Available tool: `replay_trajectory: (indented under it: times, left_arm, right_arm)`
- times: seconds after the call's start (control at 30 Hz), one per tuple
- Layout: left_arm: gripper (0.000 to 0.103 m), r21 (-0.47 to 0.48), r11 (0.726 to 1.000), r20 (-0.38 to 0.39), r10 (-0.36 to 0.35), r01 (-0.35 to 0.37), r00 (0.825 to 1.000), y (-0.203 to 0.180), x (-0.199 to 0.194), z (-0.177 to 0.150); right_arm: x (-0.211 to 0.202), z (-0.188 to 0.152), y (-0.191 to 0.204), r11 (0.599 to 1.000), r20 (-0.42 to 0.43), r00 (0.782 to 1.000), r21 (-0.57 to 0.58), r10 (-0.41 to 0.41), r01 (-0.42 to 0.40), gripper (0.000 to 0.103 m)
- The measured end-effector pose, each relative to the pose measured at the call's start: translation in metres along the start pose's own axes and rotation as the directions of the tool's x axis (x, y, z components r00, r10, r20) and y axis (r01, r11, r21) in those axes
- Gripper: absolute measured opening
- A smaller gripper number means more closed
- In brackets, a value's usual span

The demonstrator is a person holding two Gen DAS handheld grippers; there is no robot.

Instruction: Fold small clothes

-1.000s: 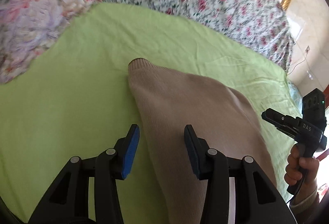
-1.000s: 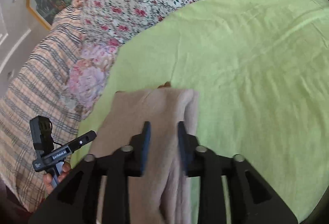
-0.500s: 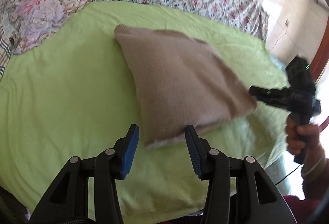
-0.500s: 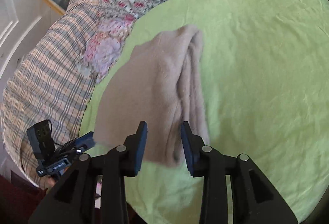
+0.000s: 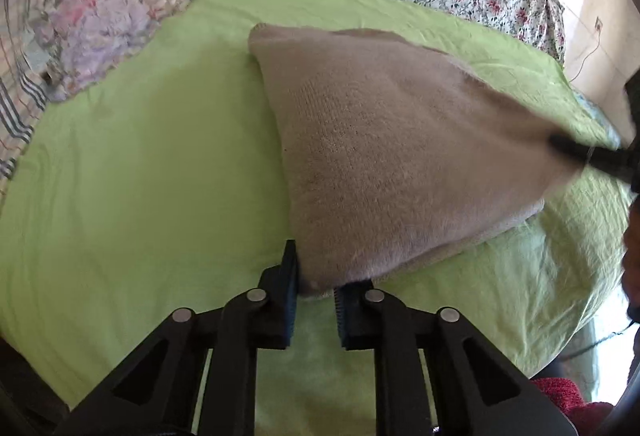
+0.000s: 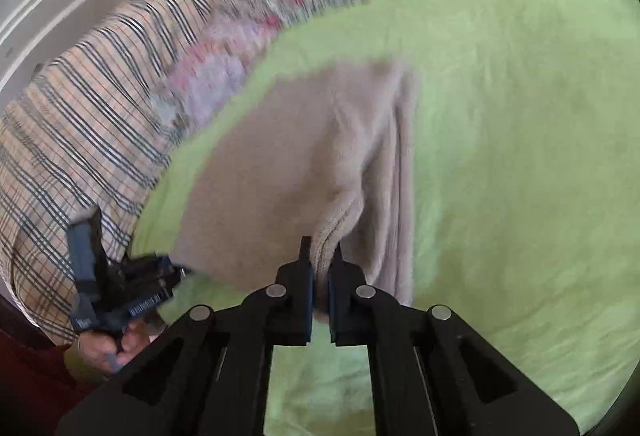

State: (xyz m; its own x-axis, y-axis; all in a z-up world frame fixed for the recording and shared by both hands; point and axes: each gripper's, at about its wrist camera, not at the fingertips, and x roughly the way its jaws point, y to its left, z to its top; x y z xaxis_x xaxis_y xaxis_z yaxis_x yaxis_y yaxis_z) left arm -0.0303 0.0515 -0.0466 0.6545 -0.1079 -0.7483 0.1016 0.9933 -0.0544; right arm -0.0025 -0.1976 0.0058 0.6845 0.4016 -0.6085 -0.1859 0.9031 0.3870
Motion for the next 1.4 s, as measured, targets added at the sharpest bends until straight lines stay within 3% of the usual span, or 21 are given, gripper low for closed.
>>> replay_trajectory:
  times: [0.1, 0.23, 0.3, 0.4, 0.53, 0.63, 0.83, 1.03, 1.13, 1.17, 1.2, 1.23, 1.27, 1.33, 1.4]
  left_arm:
    - [0.012, -0.012, 1.0, -0.017, -0.005, 0.005, 1.0, -0.003, 0.001, -0.001]
    - [0.011, -0.01, 1.0, -0.043, 0.0, 0.0, 0.999, -0.003, 0.008, -0.004]
    - [0.011, -0.033, 0.999, -0.054, -0.027, 0.025, 0.998, 0.002, 0.009, -0.004]
    - [0.012, -0.065, 0.996, -0.073, -0.063, 0.059, 0.995, 0.011, 0.011, -0.003]
    - [0.015, -0.08, 0.99, -0.097, -0.123, 0.116, 0.988, 0.02, 0.01, -0.002]
    - [0.015, -0.054, 0.983, -0.094, -0.179, 0.174, 0.979, 0.025, -0.004, -0.004]
    - [0.016, -0.012, 0.949, 0.003, -0.316, 0.316, 0.949, 0.031, -0.045, 0.015]
    - [0.02, 0.025, 0.913, 0.11, -0.407, 0.407, 0.907, 0.009, -0.029, 0.074]
    - [0.021, 0.041, 0.923, 0.09, -0.385, 0.383, 0.918, -0.004, -0.001, 0.096]
    - [0.02, 0.034, 0.949, 0.056, -0.315, 0.314, 0.947, -0.006, 0.015, 0.101]
    - [0.015, 0.026, 0.966, 0.005, -0.259, 0.259, 0.966, -0.005, 0.033, 0.104]
    - [0.016, 0.022, 0.974, -0.024, -0.227, 0.227, 0.974, -0.002, 0.046, 0.107]
    - [0.016, 0.016, 0.978, -0.04, -0.207, 0.208, 0.978, 0.001, 0.054, 0.107]
    - [0.015, -0.001, 0.972, -0.039, -0.233, 0.233, 0.972, 0.009, 0.063, 0.108]
    - [0.015, -0.004, 0.972, -0.041, -0.235, 0.235, 0.971, 0.011, 0.069, 0.111]
  right_arm:
    - [-0.001, 0.002, -0.01, 0.99, -0.041, 0.991, -0.066, -0.128, 0.126, 0.006]
    - [0.032, -0.024, -0.028, 0.981, -0.163, 0.969, -0.068, -0.189, 0.18, 0.006]
    - [0.04, -0.031, -0.03, 0.975, -0.175, 0.96, -0.081, -0.219, 0.207, 0.006]
    - [0.039, -0.031, -0.035, 0.983, -0.161, 0.97, -0.004, -0.183, 0.185, 0.006]
    - [0.036, -0.032, -0.034, 0.98, -0.163, 0.967, -0.012, -0.196, 0.197, 0.008]
    - [0.025, -0.031, -0.039, 0.98, -0.171, 0.967, 0.029, -0.187, 0.195, 0.024]
    - [-0.008, -0.009, -0.034, 0.985, -0.056, 0.992, 0.12, -0.113, 0.12, 0.026]
    - [0.027, 0.044, -0.016, 0.994, 0.004, 0.998, 0.08, -0.068, 0.068, 0.026]
    - [0.057, 0.064, -0.006, 0.999, -0.025, 0.999, 0.04, -0.036, 0.037, 0.026]
    - [0.067, 0.068, -0.005, 0.998, -0.044, 0.998, 0.028, -0.053, 0.054, 0.026]
    - [0.075, 0.069, -0.009, 0.997, -0.063, 0.995, 0.024, -0.073, 0.074, 0.026]
    - [0.091, 0.07, -0.014, 0.994, -0.114, 0.988, 0.023, -0.101, 0.104, 0.026]
    - [0.102, 0.069, -0.019, 0.992, -0.15, 0.982, 0.026, -0.118, 0.124, 0.026]
    - [0.123, 0.066, -0.033, 0.991, -0.182, 0.977, 0.053, -0.113, 0.124, 0.024]
    - [0.127, 0.065, -0.042, 0.992, -0.153, 0.985, 0.081, -0.08, 0.094, 0.023]
